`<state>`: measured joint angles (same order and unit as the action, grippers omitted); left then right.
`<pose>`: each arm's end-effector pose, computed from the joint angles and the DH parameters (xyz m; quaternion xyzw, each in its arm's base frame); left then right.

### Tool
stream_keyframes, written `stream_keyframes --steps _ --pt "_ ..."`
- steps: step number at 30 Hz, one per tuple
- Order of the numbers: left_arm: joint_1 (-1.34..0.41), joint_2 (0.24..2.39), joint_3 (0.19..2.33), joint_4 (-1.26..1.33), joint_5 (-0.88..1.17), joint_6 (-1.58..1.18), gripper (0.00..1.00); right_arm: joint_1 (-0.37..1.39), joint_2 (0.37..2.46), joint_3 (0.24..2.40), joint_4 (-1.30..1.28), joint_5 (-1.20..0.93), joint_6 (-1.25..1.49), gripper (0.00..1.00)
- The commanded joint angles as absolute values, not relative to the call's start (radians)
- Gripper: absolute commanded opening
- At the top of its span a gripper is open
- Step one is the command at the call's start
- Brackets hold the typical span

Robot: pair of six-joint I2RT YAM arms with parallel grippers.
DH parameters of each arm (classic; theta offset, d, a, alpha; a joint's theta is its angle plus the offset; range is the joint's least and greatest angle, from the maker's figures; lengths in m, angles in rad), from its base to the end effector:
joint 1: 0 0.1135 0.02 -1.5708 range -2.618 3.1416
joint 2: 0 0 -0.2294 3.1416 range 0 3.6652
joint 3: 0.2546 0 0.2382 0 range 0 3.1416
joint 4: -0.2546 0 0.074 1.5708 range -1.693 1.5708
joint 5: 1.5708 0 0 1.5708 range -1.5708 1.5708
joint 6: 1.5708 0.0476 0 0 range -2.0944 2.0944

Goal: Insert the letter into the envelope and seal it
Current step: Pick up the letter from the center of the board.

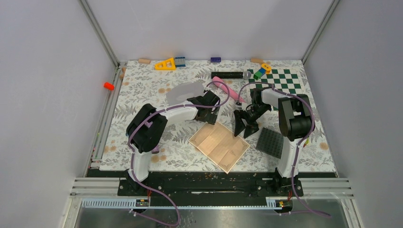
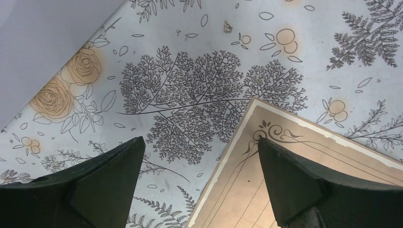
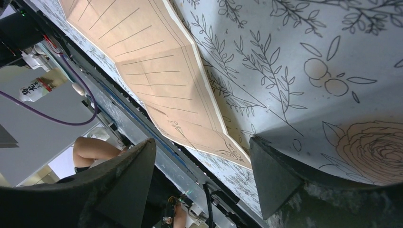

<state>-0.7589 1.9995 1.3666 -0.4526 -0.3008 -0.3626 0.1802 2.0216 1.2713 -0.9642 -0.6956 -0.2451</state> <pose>0.2945 -0.2598 0.1285 0.1536 0.9481 -0.0032 0.2785 0.3031 0.0862 0.0973 0.1740 -0.9217 -0.3420 0.0564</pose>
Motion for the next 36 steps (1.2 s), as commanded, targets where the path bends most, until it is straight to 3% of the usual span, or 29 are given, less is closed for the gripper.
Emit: stream_keyframes --steps 1,20,36 --pt "-0.742 2.055 1.341 -0.546 -0.398 -0.351 0.93 0.176 1.991 1.269 -0.936 -0.68 -0.211 0.8" --pt "-0.73 2.078 1.347 -0.563 -0.414 -0.37 0.94 0.238 2.077 1.336 -0.987 -0.811 -0.231 0.83" --pt "-0.717 2.071 1.346 -0.566 -0.42 -0.376 0.93 0.216 2.114 1.305 -1.037 -1.08 -0.248 0.74"
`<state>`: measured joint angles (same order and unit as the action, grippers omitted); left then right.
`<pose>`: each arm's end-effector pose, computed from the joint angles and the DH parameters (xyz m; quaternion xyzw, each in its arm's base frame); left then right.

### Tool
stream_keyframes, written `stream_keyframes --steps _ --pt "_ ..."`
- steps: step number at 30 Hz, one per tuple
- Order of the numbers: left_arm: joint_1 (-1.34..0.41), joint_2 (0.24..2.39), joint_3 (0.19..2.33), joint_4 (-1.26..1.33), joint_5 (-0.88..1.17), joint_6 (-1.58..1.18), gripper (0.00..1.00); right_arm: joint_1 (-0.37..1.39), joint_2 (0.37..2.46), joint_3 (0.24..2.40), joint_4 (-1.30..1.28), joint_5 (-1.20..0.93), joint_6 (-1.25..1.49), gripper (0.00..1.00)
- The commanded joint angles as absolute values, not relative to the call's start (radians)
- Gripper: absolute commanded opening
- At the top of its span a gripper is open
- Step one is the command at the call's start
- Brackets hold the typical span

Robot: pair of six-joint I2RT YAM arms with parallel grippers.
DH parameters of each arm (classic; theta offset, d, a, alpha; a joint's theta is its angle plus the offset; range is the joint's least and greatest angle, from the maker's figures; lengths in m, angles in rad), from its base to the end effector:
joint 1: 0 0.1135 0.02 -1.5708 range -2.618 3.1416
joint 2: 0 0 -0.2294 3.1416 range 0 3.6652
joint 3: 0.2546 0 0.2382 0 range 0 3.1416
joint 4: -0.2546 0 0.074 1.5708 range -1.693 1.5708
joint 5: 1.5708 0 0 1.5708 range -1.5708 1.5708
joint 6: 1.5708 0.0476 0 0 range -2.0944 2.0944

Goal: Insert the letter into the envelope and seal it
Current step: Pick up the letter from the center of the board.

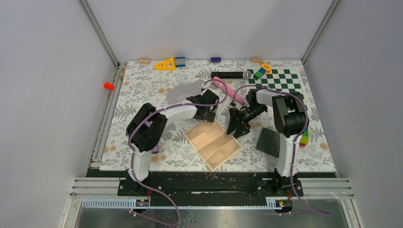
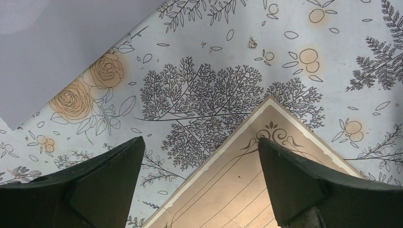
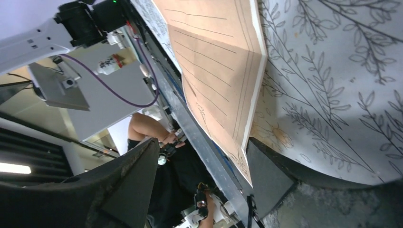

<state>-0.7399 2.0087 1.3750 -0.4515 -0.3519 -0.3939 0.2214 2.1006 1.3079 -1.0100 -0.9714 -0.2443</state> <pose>0.3020 -0.2535 0.1281 0.1231 0.9487 0.0162 0.2909 0.3009 0.1080 0.0912 0.1501 -0.8672 -0.4648 0.0970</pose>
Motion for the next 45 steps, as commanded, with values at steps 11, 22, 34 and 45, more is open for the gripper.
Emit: stream_keyframes --steps 11,22,34,45 --pt "-0.714 2.077 1.345 -0.566 -0.423 -0.38 0.93 0.213 2.092 1.191 -0.853 -1.146 -0.069 0.7" --pt "-0.715 2.074 1.347 -0.566 -0.438 -0.38 0.93 0.221 2.086 1.135 -0.728 -1.171 0.04 0.21" --pt "-0.703 1.974 1.334 -0.525 -0.42 -0.346 0.99 0.236 2.016 1.213 -0.876 -1.093 -0.05 0.0" --pt "-0.667 1.639 1.209 -0.293 -0.292 -0.125 0.99 0.239 1.942 1.568 -1.219 -0.709 -0.304 0.0"
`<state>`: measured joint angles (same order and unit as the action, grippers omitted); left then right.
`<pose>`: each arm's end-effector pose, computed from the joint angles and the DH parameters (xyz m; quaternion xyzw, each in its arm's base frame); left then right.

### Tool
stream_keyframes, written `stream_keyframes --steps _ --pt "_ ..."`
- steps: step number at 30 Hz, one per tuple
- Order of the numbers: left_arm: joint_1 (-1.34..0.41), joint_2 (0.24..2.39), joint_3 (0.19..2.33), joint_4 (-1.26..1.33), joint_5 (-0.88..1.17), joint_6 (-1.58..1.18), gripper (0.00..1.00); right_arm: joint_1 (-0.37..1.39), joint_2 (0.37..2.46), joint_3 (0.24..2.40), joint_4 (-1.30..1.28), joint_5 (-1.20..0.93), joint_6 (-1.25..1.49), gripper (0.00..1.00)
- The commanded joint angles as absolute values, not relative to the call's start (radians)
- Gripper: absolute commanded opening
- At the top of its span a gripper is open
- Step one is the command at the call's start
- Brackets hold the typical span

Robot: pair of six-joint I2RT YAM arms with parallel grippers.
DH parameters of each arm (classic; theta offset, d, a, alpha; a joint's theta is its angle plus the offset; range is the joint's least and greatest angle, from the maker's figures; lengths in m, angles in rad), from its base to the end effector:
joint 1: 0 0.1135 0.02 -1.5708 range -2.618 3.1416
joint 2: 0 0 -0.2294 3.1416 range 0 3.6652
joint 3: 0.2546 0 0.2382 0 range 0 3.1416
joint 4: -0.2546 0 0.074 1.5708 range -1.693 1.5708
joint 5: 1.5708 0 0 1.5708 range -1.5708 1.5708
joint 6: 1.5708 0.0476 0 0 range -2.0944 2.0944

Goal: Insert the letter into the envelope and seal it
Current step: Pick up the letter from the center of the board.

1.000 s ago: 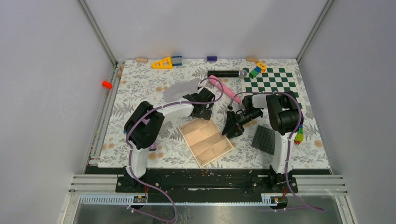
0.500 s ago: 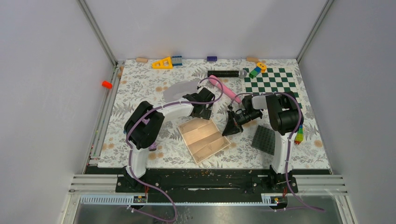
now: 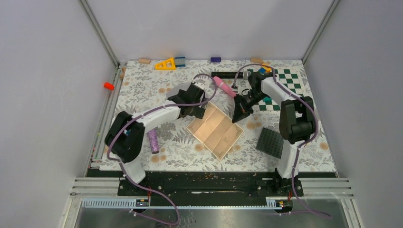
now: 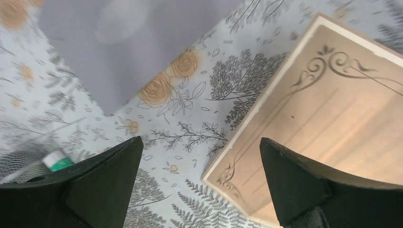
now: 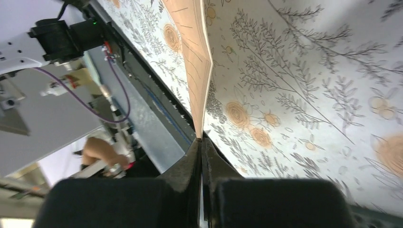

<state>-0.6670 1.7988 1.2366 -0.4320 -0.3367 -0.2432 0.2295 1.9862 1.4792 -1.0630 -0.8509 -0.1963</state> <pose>0.2955 -0.2126 0.1651 0.1522 0.9341 0.0211 0.3224 0.3262 0.1129 0.1585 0.1926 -0.8903 -0.4127 0.0065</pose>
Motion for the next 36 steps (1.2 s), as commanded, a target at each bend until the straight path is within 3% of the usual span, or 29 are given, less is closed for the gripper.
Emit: stream_keyframes --steps 1,5,10,25,36 --pt "-0.664 1.609 1.201 -0.277 -0.288 -0.105 0.99 0.239 1.944 1.592 -1.24 -0.705 -0.314 0.0" --pt "-0.626 1.504 1.207 -0.269 -0.226 -0.074 0.99 0.239 1.903 1.643 -1.269 -0.729 -0.293 0.0" --pt "-0.594 1.393 1.193 -0.269 0.042 0.013 0.99 0.252 1.8 1.691 -1.249 -0.629 -0.278 0.0" --pt "-0.468 1.519 1.414 -0.381 0.66 0.236 0.99 0.316 1.634 1.876 -1.363 -0.471 -0.431 0.0" --pt "-0.483 1.484 1.331 -0.377 0.726 0.323 0.99 0.317 1.64 1.954 -1.428 -0.517 -0.427 0.0"
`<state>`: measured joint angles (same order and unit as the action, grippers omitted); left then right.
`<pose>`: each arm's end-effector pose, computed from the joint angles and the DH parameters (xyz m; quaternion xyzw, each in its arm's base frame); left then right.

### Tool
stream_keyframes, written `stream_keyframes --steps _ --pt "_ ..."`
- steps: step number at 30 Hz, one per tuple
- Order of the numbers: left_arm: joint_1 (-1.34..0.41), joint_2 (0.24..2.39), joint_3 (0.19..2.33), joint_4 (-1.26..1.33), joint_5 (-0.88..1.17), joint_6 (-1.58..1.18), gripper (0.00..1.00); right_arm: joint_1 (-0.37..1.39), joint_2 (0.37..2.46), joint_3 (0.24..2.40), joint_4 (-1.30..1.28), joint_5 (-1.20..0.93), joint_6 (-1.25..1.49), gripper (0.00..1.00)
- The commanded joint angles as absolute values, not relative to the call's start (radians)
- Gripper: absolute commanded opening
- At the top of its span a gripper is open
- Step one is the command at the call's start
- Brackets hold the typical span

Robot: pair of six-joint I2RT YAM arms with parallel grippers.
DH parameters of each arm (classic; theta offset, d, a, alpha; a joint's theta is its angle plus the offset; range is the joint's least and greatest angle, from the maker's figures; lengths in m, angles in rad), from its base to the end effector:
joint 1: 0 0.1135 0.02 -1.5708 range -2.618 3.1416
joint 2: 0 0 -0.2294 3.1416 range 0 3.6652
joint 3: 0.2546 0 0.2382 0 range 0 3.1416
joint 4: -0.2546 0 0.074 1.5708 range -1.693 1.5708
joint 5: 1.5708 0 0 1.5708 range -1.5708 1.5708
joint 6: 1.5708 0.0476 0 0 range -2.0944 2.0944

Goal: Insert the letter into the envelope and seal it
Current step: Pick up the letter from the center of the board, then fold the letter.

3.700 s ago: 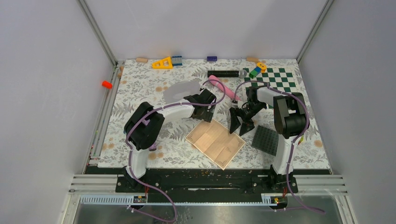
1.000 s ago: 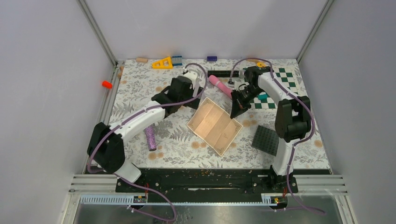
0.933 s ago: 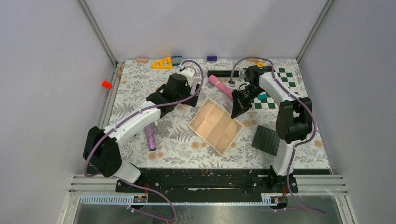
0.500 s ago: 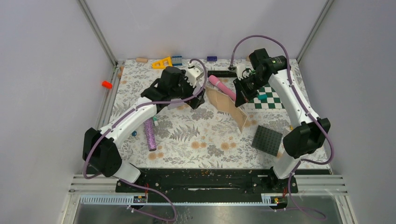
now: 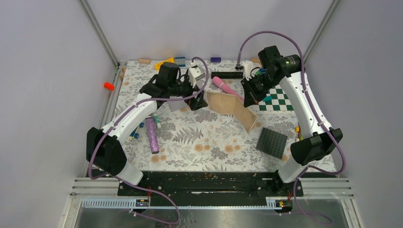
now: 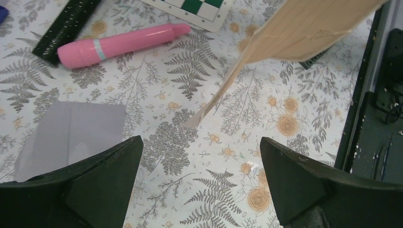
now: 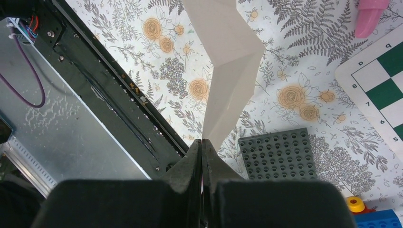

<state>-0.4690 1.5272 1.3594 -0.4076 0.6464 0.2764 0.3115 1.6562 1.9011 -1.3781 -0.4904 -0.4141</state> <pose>0.2915 -0.1798 0.3024 0.4446 0.7208 -0.3213 0.4238 0.2766 0.1126 0.3511 -0.3853 0.8666 0.2259 0.2224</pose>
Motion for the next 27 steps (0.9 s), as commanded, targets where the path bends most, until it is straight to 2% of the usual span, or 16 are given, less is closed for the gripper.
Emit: stream_keyframes --steps 1,6,11,16,19,22,24,25,27 --pt "-0.486 1.479 1.322 -0.37 0.723 0.324 0.99 0.316 1.641 1.959 -1.428 -0.518 -0.425 0.0" --pt "-0.488 1.47 1.298 -0.351 0.717 0.33 0.92 0.316 1.653 1.989 -1.459 -0.543 -0.431 0.0" --pt "-0.494 1.47 1.298 -0.351 0.745 0.331 0.69 0.316 1.671 2.024 -1.48 -0.581 -0.422 0.0" --pt "-0.508 1.47 1.295 -0.343 0.74 0.32 0.66 0.316 1.692 2.039 -1.502 -0.615 -0.414 0.0" --pt "-0.511 1.47 1.292 -0.337 0.744 0.314 0.59 0.316 1.697 2.026 -1.501 -0.623 -0.414 0.0" --pt "-0.512 1.466 1.286 -0.337 0.756 0.315 0.46 0.316 1.706 2.017 -1.5 -0.622 -0.413 0.0" --pt "-0.512 1.463 1.281 -0.337 0.759 0.315 0.15 0.316 1.71 2.016 -1.499 -0.617 -0.411 0.0" --pt "-0.513 1.462 1.277 -0.338 0.763 0.316 0.08 0.316 1.712 2.016 -1.498 -0.616 -0.41 0.0" --pt "-0.515 1.458 1.271 -0.343 0.767 0.321 0.03 0.316 1.716 2.02 -1.497 -0.614 -0.408 0.0"
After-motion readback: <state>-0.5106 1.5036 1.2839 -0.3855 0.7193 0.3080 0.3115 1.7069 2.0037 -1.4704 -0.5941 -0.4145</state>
